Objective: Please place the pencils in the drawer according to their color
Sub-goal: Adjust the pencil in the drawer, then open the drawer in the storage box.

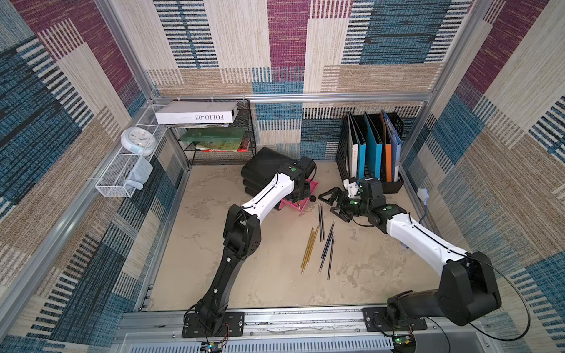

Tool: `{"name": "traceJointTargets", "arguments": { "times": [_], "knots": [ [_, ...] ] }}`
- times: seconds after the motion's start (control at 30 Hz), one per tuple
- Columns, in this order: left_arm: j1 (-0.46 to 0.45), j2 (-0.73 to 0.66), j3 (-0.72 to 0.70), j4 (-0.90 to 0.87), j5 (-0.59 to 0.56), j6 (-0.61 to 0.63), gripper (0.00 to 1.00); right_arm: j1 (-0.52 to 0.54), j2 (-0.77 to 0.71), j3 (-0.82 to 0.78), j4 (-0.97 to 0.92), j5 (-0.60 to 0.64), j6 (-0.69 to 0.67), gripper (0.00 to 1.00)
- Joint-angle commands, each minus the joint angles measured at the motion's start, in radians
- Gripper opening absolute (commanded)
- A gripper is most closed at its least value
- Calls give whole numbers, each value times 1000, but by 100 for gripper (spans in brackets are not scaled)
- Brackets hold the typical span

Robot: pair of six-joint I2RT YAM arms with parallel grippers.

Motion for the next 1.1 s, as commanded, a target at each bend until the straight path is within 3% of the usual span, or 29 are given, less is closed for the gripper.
{"name": "traceJointTargets", "arguments": {
  "times": [0.0, 0.03, 0.1, 0.13, 0.27, 0.3, 0.6, 0.73, 0.9, 1.07],
  "knots": [
    [7, 10, 11, 6, -33, -17, 0, 0, 5, 3, 8, -11, -18, 99],
    [6, 11, 10, 14, -27, -13, 3, 0, 10, 6, 6, -15, -22, 99],
    [6, 14, 9, 25, -13, -10, 30, 0, 20, 10, -1, -27, -32, 99],
    [6, 15, 9, 31, 1, -6, 37, -1, 28, 15, -4, -36, -37, 99],
    [3, 0, 3, 63, 53, 15, 55, -1, 57, 32, -5, -59, -58, 99],
    [2, -9, 0, 75, 69, 20, 64, -1, 62, 34, -2, -59, -59, 99],
    [-26, -168, -45, 93, 119, 9, 67, -16, 105, 60, 1, -26, -43, 99],
    [-20, -284, -123, 93, 59, -24, 68, -20, 147, 84, 9, -11, -24, 100],
    [44, -341, -137, 44, -1, -15, 68, -19, 266, 213, -74, 24, -53, 99],
    [140, -264, -37, -50, 15, 51, 68, -19, 382, 336, -156, 66, -58, 98]
  ]
}}
